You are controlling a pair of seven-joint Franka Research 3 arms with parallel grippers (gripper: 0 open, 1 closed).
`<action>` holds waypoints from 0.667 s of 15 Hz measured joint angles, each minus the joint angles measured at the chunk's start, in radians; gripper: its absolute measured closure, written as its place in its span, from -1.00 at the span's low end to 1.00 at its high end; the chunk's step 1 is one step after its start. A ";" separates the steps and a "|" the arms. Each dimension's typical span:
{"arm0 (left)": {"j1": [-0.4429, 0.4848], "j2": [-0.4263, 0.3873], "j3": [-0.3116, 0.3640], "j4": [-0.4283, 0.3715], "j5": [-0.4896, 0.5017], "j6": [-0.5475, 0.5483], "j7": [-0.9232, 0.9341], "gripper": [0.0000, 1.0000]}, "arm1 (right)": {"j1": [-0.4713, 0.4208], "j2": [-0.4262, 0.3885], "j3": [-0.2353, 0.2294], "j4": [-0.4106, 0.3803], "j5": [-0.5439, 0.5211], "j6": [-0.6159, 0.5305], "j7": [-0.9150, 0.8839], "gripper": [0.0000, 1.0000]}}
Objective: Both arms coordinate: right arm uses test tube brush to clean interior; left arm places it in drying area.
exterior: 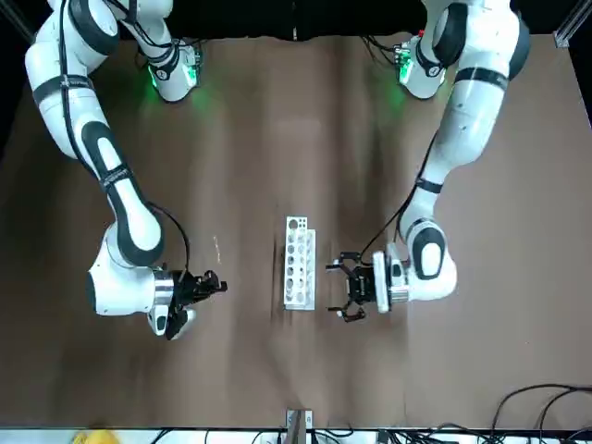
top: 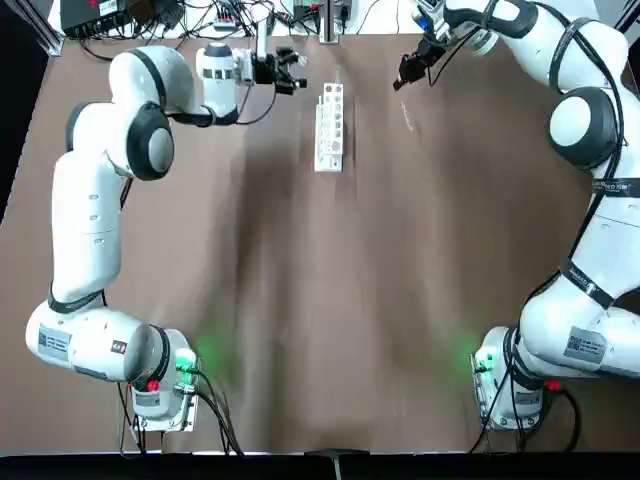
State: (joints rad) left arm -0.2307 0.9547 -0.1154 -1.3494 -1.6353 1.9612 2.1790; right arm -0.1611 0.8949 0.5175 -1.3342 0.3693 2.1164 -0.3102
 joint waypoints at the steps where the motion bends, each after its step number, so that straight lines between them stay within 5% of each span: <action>1: -0.013 0.022 0.000 0.018 -0.018 0.007 0.008 -0.99 | 0.012 0.000 -0.001 -0.004 -0.023 0.031 0.067 0.96; 5: -0.058 0.092 0.000 0.108 -0.106 0.011 0.080 -0.99 | 0.079 0.011 -0.051 -0.025 -0.051 0.141 0.255 0.96; 10: -0.109 0.131 0.001 0.129 -0.178 0.017 0.113 -0.98 | 0.136 0.031 -0.135 -0.068 -0.056 0.223 0.378 0.96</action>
State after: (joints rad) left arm -0.3395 1.0860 -0.1144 -1.2208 -1.8135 1.9778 2.2917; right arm -0.0252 0.9264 0.3826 -1.4022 0.3131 2.3395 0.0674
